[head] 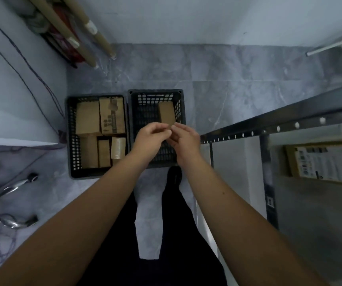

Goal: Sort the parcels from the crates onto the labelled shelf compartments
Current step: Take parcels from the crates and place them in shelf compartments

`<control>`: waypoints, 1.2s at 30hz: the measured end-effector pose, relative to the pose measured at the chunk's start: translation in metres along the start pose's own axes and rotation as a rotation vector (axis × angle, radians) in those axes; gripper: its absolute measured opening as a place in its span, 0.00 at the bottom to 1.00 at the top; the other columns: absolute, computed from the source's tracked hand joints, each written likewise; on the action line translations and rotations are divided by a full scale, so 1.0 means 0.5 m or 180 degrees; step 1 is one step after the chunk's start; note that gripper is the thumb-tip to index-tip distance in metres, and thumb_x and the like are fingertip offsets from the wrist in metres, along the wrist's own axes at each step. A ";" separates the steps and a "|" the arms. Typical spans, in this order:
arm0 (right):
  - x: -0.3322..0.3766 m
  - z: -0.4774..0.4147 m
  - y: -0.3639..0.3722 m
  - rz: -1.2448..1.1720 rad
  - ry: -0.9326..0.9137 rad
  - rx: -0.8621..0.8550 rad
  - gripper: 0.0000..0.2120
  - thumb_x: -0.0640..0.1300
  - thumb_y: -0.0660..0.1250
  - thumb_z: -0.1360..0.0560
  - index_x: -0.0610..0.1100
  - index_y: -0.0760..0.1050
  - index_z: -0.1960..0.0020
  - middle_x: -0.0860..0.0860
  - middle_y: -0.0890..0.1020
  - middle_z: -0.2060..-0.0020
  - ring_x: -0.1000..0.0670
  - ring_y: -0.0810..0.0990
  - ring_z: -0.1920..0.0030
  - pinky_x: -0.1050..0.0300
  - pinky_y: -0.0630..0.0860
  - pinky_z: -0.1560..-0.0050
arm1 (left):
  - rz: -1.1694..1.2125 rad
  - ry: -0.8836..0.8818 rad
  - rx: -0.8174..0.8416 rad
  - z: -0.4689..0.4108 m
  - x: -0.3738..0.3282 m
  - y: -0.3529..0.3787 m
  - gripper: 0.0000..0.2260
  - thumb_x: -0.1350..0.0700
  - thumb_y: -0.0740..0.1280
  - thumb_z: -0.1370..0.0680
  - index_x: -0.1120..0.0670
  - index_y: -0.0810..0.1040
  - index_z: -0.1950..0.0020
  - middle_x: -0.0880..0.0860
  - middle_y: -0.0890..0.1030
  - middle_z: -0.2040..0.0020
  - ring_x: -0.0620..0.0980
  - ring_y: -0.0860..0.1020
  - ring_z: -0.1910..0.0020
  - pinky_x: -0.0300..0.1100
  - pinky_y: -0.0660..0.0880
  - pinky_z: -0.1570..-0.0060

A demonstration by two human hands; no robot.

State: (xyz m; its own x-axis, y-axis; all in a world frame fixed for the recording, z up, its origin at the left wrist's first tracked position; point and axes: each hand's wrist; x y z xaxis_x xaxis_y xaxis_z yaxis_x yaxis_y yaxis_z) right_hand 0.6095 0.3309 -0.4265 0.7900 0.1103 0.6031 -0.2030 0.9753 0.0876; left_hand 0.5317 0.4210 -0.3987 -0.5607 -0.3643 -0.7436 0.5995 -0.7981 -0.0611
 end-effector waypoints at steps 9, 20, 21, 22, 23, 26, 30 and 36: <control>-0.108 -0.292 -0.032 0.1147 0.0171 0.0226 0.15 0.42 0.75 0.25 0.43 0.80 0.39 0.44 0.86 0.46 0.46 0.84 0.44 0.50 0.82 0.41 | 0.0491 -0.0472 -0.0191 -0.238 0.161 0.070 0.11 0.60 0.68 0.17 0.58 0.80 0.35 0.56 0.84 0.43 0.48 0.83 0.47 0.40 0.82 0.51; -0.340 -0.701 -0.053 0.2427 0.0084 0.0062 0.25 0.48 0.72 0.21 0.45 0.73 0.26 0.53 0.79 0.36 0.52 0.76 0.39 0.57 0.72 0.38 | 0.0223 -0.1010 -0.0200 -0.615 0.488 0.080 0.04 0.58 0.70 0.18 0.48 0.81 0.46 0.49 0.83 0.51 0.47 0.79 0.52 0.43 0.78 0.50; -0.353 -0.732 -0.048 0.2503 0.0041 0.0119 0.26 0.48 0.71 0.21 0.45 0.72 0.25 0.51 0.78 0.34 0.51 0.76 0.38 0.57 0.71 0.39 | 0.0215 -0.1016 -0.0193 -0.646 0.511 0.083 0.04 0.58 0.70 0.18 0.48 0.81 0.46 0.48 0.83 0.52 0.47 0.79 0.52 0.42 0.78 0.51; -0.365 -0.763 -0.043 0.2567 0.0007 0.0142 0.26 0.48 0.70 0.20 0.45 0.72 0.24 0.49 0.78 0.32 0.50 0.76 0.36 0.57 0.71 0.39 | 0.0200 -0.1023 -0.0170 -0.677 0.531 0.086 0.05 0.58 0.69 0.18 0.49 0.81 0.45 0.48 0.83 0.51 0.47 0.80 0.51 0.42 0.78 0.52; -0.375 -0.792 -0.040 0.2616 -0.0024 0.0124 0.26 0.48 0.70 0.20 0.44 0.71 0.24 0.47 0.78 0.31 0.49 0.76 0.36 0.57 0.71 0.40 | 0.0173 -0.1024 -0.0134 -0.710 0.550 0.088 0.05 0.58 0.69 0.18 0.49 0.81 0.44 0.48 0.83 0.51 0.47 0.80 0.50 0.42 0.78 0.50; -0.403 -0.890 -0.033 0.2650 -0.0148 -0.0070 0.27 0.47 0.69 0.20 0.45 0.69 0.23 0.46 0.76 0.30 0.50 0.75 0.40 0.56 0.73 0.43 | 0.0084 -0.0990 -0.0077 -0.813 0.599 0.088 0.07 0.56 0.70 0.18 0.48 0.81 0.42 0.48 0.83 0.45 0.50 0.81 0.41 0.47 0.79 0.41; -0.428 -1.004 -0.043 0.3124 -0.0592 -0.0080 0.34 0.48 0.69 0.21 0.45 0.61 0.19 0.45 0.69 0.25 0.44 0.71 0.29 0.52 0.71 0.31 | 0.0181 -0.0972 -0.0074 -0.924 0.655 0.100 0.12 0.54 0.71 0.19 0.48 0.81 0.36 0.50 0.82 0.39 0.51 0.79 0.37 0.50 0.77 0.35; -0.468 -1.099 -0.051 0.3372 -0.0824 0.0071 0.45 0.54 0.71 0.26 0.48 0.52 0.16 0.46 0.65 0.23 0.44 0.70 0.27 0.47 0.72 0.28 | 0.0730 -0.0963 -0.0112 -1.012 0.704 0.140 0.25 0.55 0.70 0.19 0.48 0.71 0.22 0.48 0.79 0.32 0.47 0.77 0.35 0.48 0.74 0.35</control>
State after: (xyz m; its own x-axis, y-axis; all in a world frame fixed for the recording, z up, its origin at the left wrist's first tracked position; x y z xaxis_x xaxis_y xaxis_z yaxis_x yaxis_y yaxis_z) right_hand 0.7477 0.3857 -1.0053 0.0628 0.8461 0.5293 -0.7212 0.4051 -0.5620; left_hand 0.6655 0.4799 -1.0018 -0.5498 -0.6610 -0.5106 0.7453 -0.6643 0.0575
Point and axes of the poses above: each hand's wrist, its own z-axis away from the middle knuckle, its own y-axis out of the palm, x = y × z
